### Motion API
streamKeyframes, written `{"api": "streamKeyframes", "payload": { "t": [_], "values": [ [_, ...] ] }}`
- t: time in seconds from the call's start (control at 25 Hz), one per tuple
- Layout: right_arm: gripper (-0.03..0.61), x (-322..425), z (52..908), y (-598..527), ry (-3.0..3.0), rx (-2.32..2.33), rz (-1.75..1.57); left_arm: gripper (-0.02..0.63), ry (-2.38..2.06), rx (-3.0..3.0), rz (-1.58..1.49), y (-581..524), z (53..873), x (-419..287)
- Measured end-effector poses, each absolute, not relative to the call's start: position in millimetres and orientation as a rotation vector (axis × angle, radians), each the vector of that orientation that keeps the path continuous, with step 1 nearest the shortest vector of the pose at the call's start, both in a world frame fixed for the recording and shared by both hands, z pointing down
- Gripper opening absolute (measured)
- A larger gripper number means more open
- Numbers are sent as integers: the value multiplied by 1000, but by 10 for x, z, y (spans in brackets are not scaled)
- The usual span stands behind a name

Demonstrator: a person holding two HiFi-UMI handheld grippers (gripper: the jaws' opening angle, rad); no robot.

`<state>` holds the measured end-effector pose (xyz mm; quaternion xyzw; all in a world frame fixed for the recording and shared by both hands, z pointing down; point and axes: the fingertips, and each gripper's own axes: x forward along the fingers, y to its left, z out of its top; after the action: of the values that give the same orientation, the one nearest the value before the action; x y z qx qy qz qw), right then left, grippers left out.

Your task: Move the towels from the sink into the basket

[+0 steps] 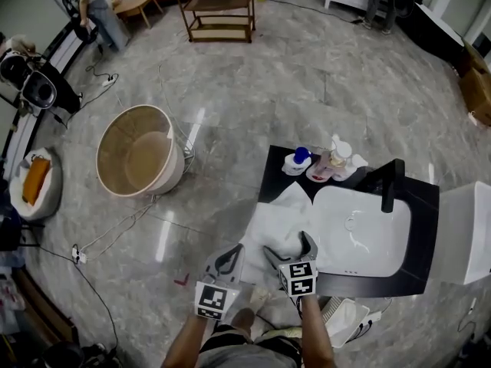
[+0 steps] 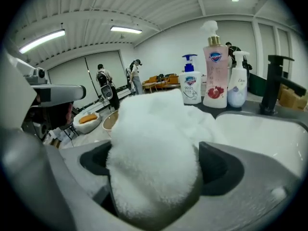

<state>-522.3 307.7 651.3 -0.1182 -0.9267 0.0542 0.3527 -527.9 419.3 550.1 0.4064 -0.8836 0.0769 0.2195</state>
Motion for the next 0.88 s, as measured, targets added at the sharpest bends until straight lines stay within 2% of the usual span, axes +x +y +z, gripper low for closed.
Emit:
{"api": "streamKeyframes", "payload": {
  "t": [0.4,0.68,0.88],
  "values": [
    [515,-5341,6732,3031,-2300,-345,166,9,-2435,1071,191,4230,5703,-5427],
    [253,-5281,6695,3115,-2238,-408,215,9,-2436,1080,190,4190,5674,-5394],
    [188,-5260,6628,3103,-2271,-412,196,9,-2450,1094,202,4151,5579,-5380]
  ]
}}
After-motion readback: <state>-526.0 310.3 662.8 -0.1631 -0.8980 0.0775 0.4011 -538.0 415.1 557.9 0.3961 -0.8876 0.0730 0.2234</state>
